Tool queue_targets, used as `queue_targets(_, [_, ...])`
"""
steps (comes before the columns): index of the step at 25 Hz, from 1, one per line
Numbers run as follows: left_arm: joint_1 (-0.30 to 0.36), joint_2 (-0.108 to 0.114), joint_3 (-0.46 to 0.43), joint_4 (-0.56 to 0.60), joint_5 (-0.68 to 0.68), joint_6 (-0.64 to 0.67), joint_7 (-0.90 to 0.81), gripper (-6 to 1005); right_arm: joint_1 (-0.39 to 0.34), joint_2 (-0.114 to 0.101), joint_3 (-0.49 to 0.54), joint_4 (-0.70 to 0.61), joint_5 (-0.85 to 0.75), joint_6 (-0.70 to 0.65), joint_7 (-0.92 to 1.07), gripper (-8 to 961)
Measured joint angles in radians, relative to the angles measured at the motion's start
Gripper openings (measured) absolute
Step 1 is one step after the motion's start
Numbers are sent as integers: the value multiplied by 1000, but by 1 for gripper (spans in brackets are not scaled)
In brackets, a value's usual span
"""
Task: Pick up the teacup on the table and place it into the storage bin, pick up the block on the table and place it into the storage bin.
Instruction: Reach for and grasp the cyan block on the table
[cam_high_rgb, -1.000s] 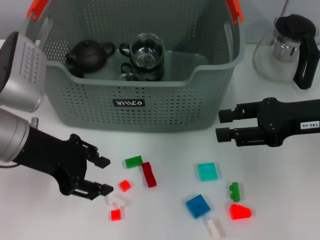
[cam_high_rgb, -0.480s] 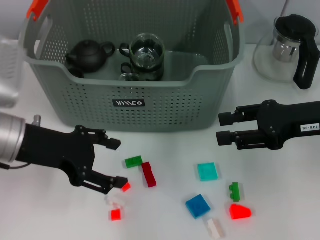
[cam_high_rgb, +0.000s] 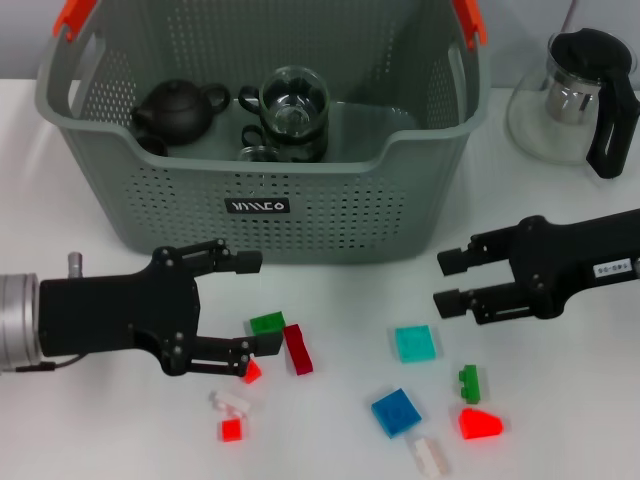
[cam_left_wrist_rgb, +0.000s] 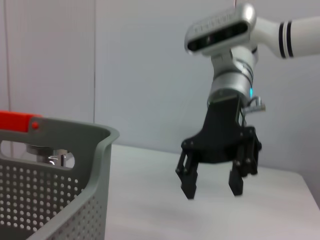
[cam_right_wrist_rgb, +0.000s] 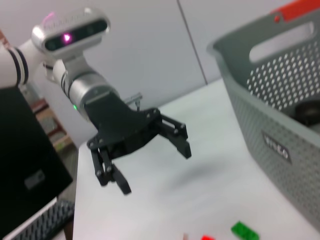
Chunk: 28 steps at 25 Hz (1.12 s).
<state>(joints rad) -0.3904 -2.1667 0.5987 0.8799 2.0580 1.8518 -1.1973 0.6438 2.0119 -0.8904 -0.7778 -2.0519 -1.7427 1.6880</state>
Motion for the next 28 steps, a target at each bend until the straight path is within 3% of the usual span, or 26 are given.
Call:
queue_targets(12, [4,1,-15,-100,6,-27,12,905,115,12,-69,-114,-224,2,82,639])
queue_targets(14, [4,2,-19,-116,7,-34,19,905,144,19,-89,-116,-270,12,97,639])
queue_targets(22, [6,2,-22,-131,2,-43,20,904,254,81,-185,-118,-440,76,157,639])
queue_targets(28, [7,3,-44,-132,1,-43,21,905,272,88,-335,-118,-448,151,223,638])
